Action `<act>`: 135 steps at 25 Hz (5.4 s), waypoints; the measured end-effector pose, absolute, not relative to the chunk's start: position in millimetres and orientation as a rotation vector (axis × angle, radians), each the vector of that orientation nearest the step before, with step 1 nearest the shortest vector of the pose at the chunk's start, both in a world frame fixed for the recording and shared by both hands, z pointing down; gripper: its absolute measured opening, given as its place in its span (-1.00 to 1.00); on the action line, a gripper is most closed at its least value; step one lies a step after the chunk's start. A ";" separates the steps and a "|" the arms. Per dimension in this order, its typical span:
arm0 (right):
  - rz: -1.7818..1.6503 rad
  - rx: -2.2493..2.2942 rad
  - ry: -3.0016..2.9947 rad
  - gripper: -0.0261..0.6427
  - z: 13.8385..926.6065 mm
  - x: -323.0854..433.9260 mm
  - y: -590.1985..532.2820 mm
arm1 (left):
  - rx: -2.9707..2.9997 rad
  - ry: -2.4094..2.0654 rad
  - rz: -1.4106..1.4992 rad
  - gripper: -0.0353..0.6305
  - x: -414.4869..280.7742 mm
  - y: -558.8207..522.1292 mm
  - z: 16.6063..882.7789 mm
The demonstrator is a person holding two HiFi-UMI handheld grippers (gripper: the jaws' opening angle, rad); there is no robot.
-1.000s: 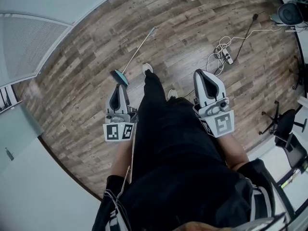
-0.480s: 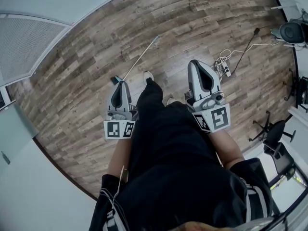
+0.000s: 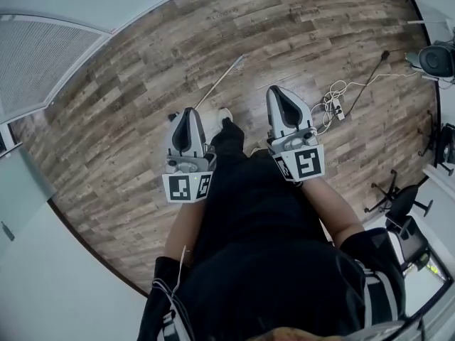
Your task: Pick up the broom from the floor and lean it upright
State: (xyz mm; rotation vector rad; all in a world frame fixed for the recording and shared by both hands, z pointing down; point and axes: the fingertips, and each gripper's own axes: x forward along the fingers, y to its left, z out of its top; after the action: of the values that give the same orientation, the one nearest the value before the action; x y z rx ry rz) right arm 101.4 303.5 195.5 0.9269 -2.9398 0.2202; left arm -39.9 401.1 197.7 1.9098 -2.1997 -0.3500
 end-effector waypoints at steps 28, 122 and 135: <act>0.244 0.897 -2.975 -0.87 531.5 80.6 216.7 | 1.933 -1.687 0.361 -0.64 -26.3 299.8 773.1; 0.160 0.730 -2.959 -0.87 318.3 70.1 277.6 | 1.951 -1.514 0.827 -0.64 -45.7 354.6 576.1; 0.038 0.821 -2.946 -0.87 228.1 87.3 286.3 | 1.971 -1.542 0.759 -0.64 -61.4 391.1 496.3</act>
State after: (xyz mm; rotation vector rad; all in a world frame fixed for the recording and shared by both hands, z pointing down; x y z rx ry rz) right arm 87.3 286.3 228.1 0.8212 -2.9459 0.0377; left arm -61.4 391.1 496.3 1.9707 -1.5424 0.7593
